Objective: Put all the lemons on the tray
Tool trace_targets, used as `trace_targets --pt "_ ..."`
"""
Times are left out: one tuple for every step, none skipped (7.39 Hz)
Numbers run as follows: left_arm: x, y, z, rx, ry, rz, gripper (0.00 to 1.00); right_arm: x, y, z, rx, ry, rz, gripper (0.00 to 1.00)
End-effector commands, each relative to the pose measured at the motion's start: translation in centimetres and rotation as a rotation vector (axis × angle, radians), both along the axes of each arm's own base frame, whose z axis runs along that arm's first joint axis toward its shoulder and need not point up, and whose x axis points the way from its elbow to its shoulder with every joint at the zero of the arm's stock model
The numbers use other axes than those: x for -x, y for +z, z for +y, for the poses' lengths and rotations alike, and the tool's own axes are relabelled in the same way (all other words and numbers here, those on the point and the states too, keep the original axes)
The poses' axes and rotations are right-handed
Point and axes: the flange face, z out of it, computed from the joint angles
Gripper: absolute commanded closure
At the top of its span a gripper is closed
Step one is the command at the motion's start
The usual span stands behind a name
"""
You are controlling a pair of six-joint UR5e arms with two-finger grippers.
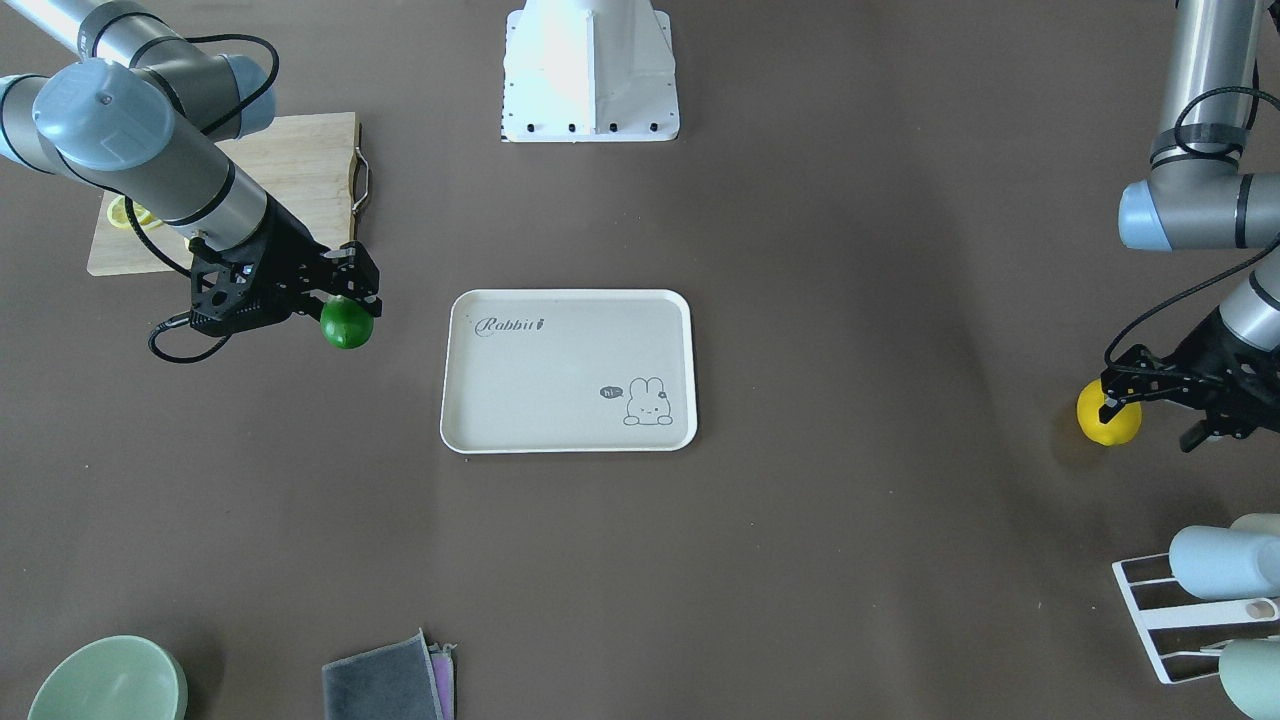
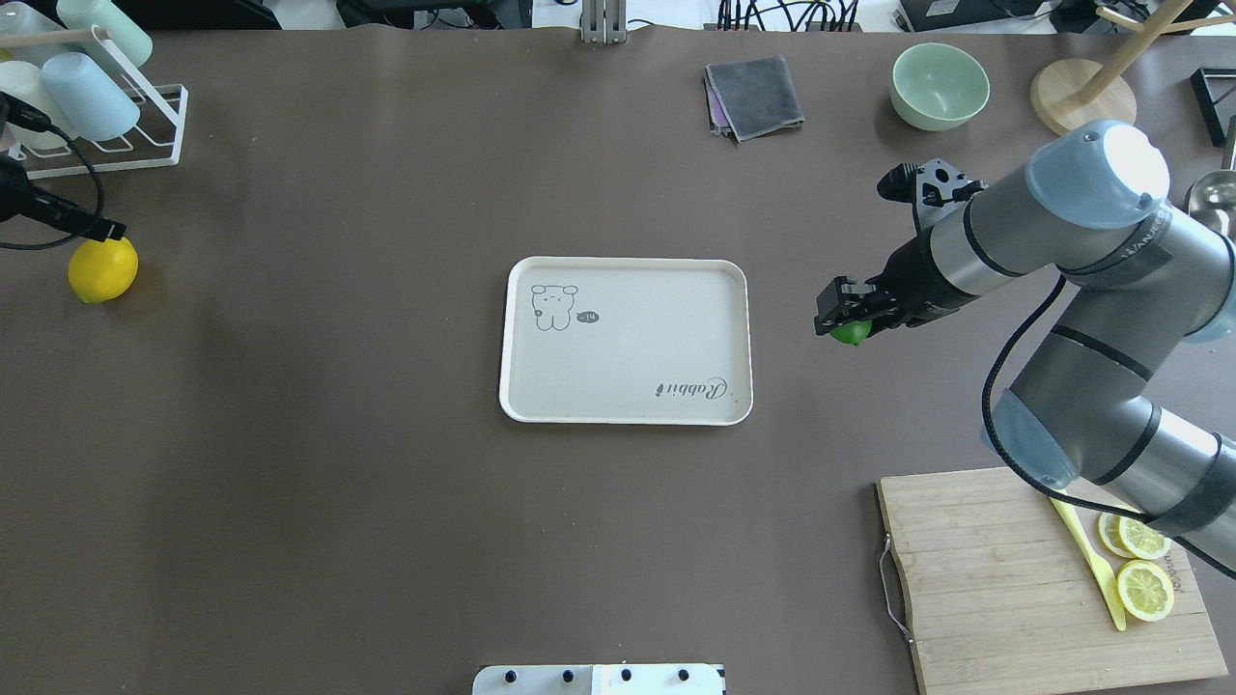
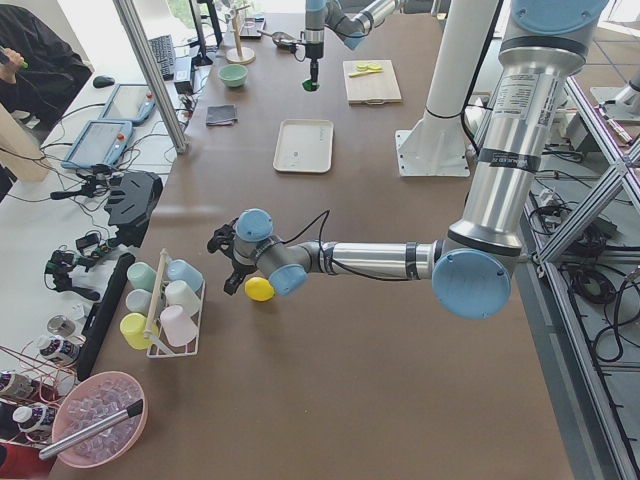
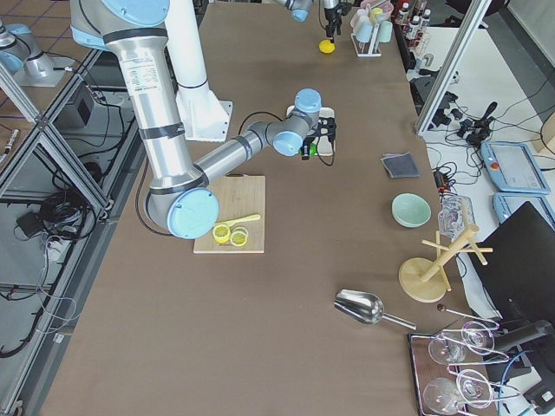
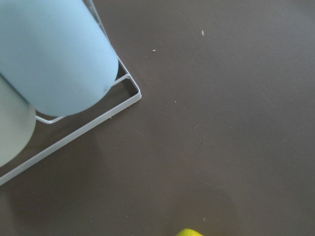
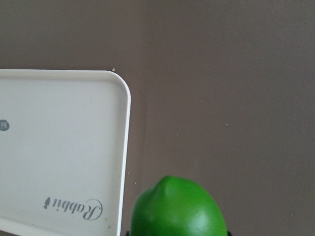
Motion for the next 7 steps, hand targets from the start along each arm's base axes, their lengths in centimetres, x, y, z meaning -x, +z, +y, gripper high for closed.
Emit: trace_targets --pt "-1.7 0.4 0.5 0.034 0.006 0.011 0.02 0.4 -0.3 -0.2 0.000 0.008 0.001 1.00" --pt "-2.3 0.6 0.8 0.033 0.017 0.008 0.02 0.8 -0.9 -0.4 -0.012 0.013 -0.001 1.00" --pt "-2.5 1.5 1.2 0.046 0.020 0.001 0.02 1.3 -1.1 -0.5 -0.016 0.013 0.001 1.00" --pt "-2.4 2.5 1.5 0.043 0.023 0.000 0.02 1.6 -1.5 -0.7 -0.022 0.015 -0.002 1.00" --pt "-2.2 3.2 1.9 0.038 0.027 -0.001 0.02 1.6 -1.7 -0.8 -0.024 0.015 -0.004 1.00" --pt "-2.0 3.7 2.4 0.050 0.024 -0.004 0.02 1.7 -2.0 -0.9 -0.028 0.015 -0.008 1.00" --pt "-2.0 3.8 2.6 0.057 0.028 -0.001 0.03 2.2 -2.5 -0.8 -0.032 0.014 -0.011 1.00"
